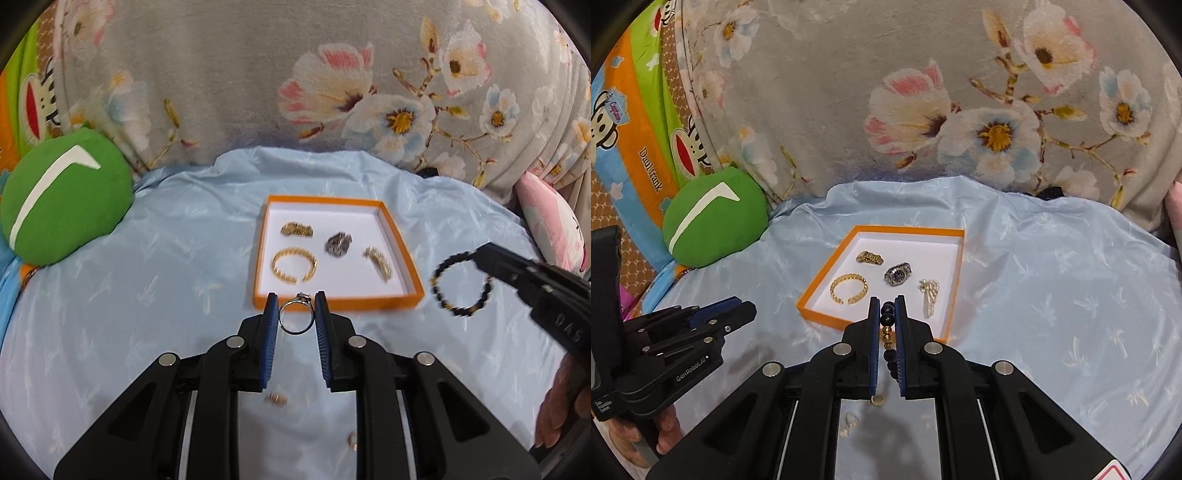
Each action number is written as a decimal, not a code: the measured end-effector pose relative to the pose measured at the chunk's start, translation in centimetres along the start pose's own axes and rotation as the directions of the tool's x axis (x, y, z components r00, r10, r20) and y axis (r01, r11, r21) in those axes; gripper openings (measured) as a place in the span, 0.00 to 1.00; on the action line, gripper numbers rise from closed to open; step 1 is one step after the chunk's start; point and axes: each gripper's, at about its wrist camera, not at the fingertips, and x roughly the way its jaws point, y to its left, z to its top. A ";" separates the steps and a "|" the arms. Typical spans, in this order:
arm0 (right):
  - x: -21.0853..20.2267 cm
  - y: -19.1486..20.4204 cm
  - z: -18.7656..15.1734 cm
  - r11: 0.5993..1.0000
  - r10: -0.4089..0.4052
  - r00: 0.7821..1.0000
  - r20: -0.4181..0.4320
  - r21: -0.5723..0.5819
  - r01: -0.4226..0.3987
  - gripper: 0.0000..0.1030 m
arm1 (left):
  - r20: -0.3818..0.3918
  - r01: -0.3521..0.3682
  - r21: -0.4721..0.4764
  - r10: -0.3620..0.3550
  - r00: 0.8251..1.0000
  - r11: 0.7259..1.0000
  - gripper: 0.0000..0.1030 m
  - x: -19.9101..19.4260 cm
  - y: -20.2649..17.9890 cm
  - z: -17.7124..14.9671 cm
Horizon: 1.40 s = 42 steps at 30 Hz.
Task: Organize jewelry
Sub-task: 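Carry the silver ring and bead bracelet into the orange box while both tools open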
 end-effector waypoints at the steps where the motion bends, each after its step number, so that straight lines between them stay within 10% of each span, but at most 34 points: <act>1: 1.1 0.0 0.6 1.000 0.005 1.000 -0.004 0.001 -0.005 0.07 | 0.008 -0.002 0.003 0.002 1.000 1.000 0.19 0.7 -0.2 0.8; 11: 10.6 -1.6 1.2 0.995 0.074 0.992 -0.099 0.078 -0.067 0.07 | -0.010 0.002 0.005 -0.002 1.000 1.000 0.19 9.2 -1.2 5.5; 22: 13.3 -4.1 -1.7 0.997 0.002 0.989 -0.147 0.078 0.009 0.13 | -0.105 0.043 -0.009 -0.044 0.994 0.999 0.24 14.3 -1.8 3.7; 26: 11.8 -4.6 -1.8 0.995 0.000 0.993 -0.118 0.099 0.012 0.13 | -0.069 0.020 -0.051 -0.024 0.997 0.998 0.47 13.5 -0.7 3.5; 42: 1.1 -2.3 -10.2 0.998 -0.013 0.993 -0.118 0.056 0.019 0.18 | -0.029 -0.074 -0.156 0.070 0.997 0.985 0.56 2.4 5.1 -4.5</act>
